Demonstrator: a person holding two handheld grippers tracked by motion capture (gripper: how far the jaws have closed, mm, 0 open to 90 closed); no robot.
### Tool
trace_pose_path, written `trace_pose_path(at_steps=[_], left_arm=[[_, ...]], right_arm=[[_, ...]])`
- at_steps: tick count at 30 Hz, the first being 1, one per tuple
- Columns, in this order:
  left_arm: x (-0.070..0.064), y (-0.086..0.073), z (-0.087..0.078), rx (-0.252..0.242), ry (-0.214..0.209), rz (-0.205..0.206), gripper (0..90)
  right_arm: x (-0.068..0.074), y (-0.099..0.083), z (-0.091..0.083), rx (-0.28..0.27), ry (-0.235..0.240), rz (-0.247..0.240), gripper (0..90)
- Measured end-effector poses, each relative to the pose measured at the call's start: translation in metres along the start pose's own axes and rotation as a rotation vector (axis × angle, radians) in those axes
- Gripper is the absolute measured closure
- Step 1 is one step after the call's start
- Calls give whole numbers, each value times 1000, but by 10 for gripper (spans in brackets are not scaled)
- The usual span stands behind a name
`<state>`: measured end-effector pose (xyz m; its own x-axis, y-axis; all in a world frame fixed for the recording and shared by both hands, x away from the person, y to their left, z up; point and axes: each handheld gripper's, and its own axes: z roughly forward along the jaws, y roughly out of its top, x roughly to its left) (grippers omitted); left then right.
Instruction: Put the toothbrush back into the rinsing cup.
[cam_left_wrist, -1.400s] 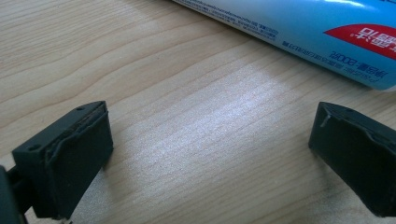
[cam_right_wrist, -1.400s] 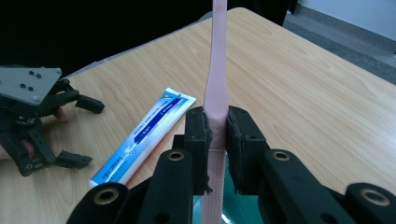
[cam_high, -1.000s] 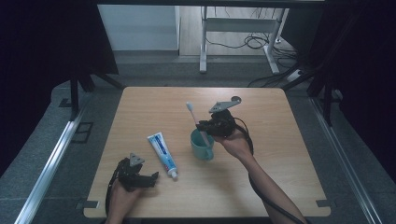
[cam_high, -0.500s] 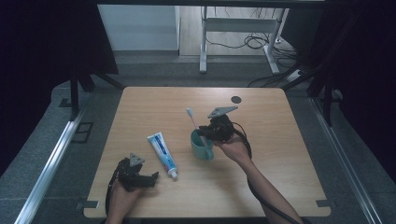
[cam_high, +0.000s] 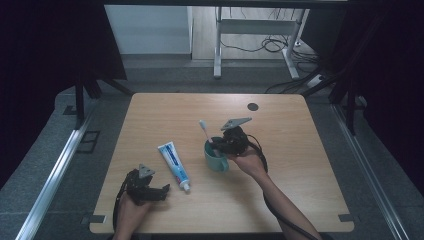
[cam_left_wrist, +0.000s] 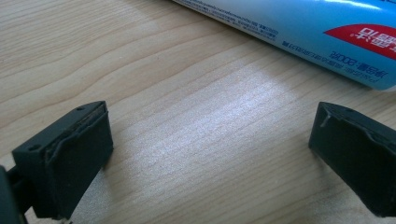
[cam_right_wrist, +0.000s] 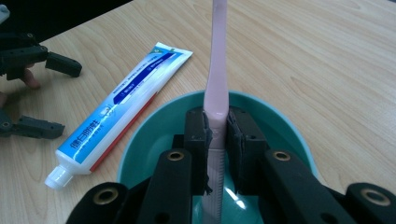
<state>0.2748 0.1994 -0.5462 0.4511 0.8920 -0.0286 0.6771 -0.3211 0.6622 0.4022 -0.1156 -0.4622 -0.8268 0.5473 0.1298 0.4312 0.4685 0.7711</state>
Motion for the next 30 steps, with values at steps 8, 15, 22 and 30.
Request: trace_pose_path(at_steps=[8,15,22,30], left_arm=[[0,0,0,0,0,-3,0],[0,0,0,0,0,-1,0],[0,0,0,0,0,-2,0],[0,0,0,0,0,2,0]], right_arm=[[-1,-3,7,31,2,1,777],[0,-3,8,44,5,3,773],[0,-3,9,54,1,2,739],[5,0,3,44,-11,-21,666]])
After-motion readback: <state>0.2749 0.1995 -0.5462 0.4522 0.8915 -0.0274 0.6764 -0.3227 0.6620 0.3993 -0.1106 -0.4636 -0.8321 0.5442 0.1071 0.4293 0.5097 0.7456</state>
